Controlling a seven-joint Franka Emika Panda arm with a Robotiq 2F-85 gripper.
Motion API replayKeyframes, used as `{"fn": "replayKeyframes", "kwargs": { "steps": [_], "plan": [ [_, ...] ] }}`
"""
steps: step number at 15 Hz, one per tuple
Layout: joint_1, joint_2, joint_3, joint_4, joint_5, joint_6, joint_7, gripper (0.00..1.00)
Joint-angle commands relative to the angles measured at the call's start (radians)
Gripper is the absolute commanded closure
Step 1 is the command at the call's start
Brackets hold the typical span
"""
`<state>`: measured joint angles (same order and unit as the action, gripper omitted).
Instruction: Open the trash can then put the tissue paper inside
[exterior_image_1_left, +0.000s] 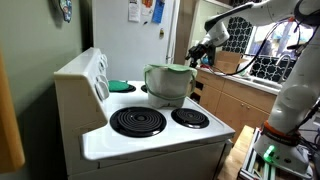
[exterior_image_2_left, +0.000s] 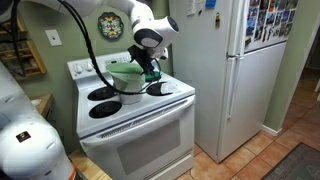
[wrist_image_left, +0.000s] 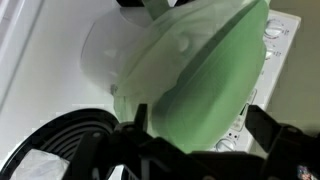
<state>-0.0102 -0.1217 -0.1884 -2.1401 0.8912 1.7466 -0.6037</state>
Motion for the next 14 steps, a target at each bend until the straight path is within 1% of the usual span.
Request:
{"fn": "replayKeyframes", "kwargs": {
  "steps": [1, 10, 14],
  "plan": [
    [-0.031, 0.038, 0.019, 0.027, 0.046, -0.056, -0.043, 0.00],
    [-0.053, 0.076, 0.034, 0.050, 0.071, -0.094, -0.059, 0.00],
    [-0.058, 0.063, 0.039, 0.050, 0.086, -0.115, -0.078, 0.00]
  ]
}}
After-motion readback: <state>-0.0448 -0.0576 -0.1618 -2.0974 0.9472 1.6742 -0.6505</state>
